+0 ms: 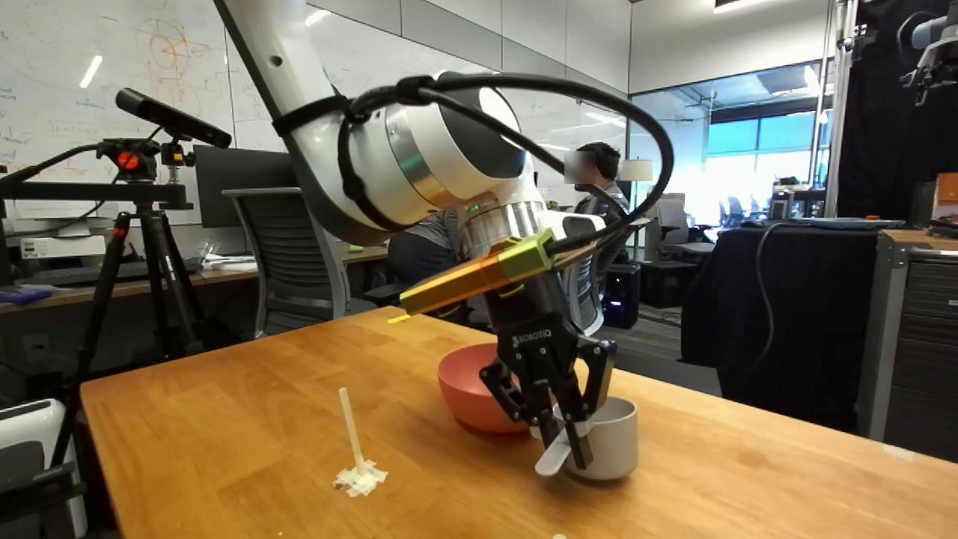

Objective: Pour the contents of the grey pot in the peach bowl

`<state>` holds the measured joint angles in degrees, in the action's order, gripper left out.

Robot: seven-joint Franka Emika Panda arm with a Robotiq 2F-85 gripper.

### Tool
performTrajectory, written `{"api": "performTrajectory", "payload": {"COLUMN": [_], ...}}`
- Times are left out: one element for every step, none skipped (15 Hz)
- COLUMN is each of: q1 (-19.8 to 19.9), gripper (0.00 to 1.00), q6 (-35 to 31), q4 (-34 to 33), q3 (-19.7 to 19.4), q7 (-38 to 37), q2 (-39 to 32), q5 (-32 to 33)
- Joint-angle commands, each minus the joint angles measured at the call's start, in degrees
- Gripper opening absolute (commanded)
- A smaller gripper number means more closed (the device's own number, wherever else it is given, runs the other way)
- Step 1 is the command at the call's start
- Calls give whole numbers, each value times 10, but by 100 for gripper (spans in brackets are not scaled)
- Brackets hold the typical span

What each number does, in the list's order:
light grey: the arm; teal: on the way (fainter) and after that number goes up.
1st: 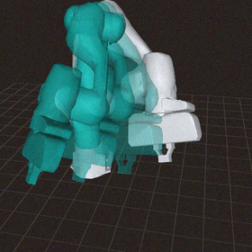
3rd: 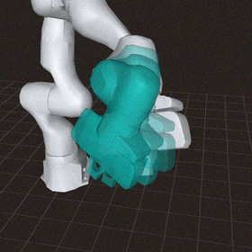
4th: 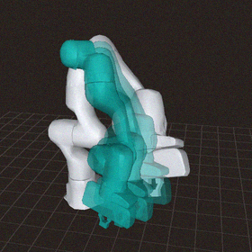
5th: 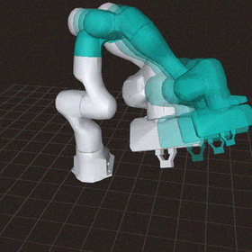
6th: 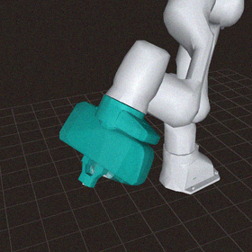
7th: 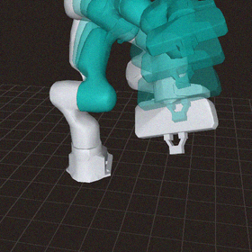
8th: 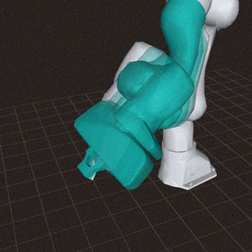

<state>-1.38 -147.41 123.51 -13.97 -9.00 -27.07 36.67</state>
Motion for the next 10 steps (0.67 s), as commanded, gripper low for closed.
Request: {"api": "performTrajectory", "payload": {"q1": [-27,-31,-32,-34,-35,-36,-36,-36,-35,-34], "gripper": [6,6,6,6,6,6,6,6,6,6], "q6": [12,12,13,14,14,17,19,21,23,27], "q4": [22,22,21,21,21,21,21,21,21,22], "q3": [-15,-17,-17,-17,-17,-17,-16,-15,-14,-11], "q7": [-52,-67,-80,-95,-111,-125,-142,-157,-175,-188], "q2": [28,28,27,27,28,30,31,33,35,39], "q5": [45,57,70,83,95,104,114,120,126,127]}}
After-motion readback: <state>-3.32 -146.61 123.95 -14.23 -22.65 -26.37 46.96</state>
